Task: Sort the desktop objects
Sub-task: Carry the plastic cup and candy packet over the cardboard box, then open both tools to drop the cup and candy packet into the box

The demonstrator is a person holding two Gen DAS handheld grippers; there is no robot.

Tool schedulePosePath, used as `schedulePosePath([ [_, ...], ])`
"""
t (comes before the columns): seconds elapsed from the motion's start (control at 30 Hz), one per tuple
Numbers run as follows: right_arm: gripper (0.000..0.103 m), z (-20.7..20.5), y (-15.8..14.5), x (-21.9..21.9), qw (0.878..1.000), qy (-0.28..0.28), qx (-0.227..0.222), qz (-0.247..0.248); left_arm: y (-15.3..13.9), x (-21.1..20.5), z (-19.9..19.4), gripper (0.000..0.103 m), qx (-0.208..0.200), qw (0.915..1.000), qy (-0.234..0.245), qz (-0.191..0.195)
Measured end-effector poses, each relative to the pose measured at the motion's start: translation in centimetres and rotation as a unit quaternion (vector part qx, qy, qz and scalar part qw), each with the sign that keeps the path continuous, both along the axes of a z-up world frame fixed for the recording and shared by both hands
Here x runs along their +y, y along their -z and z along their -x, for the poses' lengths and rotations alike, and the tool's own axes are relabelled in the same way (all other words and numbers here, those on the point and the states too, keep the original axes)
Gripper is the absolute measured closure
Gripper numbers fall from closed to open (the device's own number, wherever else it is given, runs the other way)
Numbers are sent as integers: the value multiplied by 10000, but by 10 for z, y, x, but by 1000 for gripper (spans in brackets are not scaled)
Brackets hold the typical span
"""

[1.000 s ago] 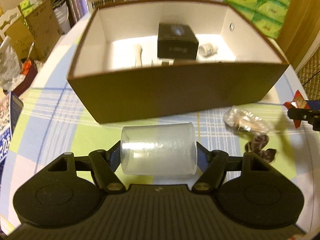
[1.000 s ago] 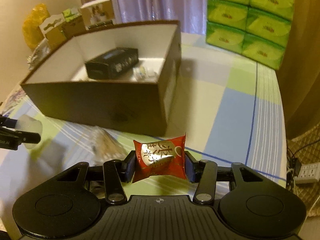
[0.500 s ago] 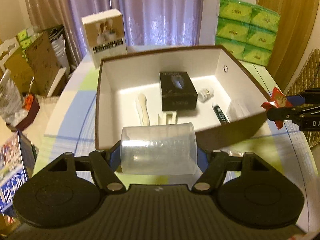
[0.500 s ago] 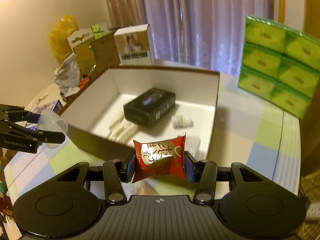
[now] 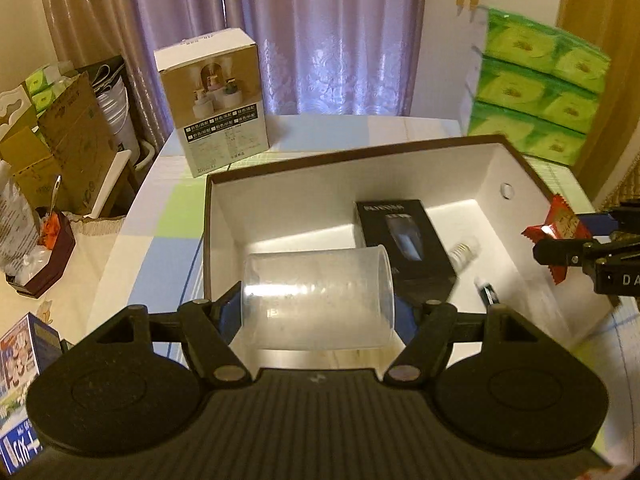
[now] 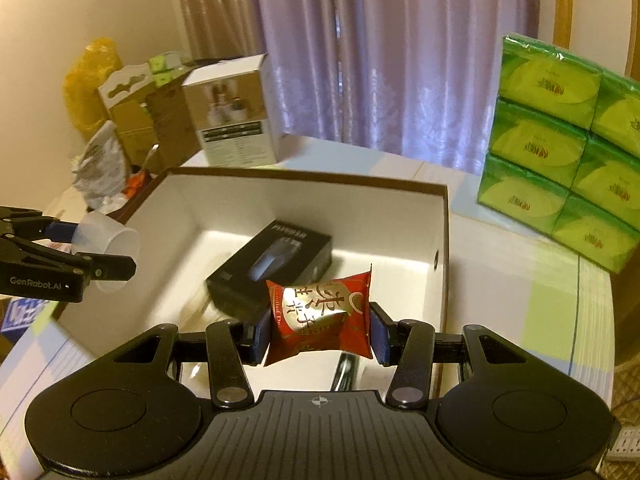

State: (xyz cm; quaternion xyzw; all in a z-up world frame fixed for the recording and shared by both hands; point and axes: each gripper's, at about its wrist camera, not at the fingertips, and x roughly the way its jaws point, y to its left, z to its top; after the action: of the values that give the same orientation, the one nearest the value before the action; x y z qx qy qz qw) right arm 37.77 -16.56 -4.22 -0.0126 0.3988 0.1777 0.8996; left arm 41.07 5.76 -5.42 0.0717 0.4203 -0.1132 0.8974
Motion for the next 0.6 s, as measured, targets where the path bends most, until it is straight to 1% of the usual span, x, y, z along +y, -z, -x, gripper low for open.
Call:
schedulePosePath([
  [0.27,57,-45,13,8,9997,235,26,109,19,-9,-54,34,81,9999,47,-126],
  [0.6,57,-74,32,11,9992,262,120,287,48,-26,-94,34,253,9991,200,-292],
])
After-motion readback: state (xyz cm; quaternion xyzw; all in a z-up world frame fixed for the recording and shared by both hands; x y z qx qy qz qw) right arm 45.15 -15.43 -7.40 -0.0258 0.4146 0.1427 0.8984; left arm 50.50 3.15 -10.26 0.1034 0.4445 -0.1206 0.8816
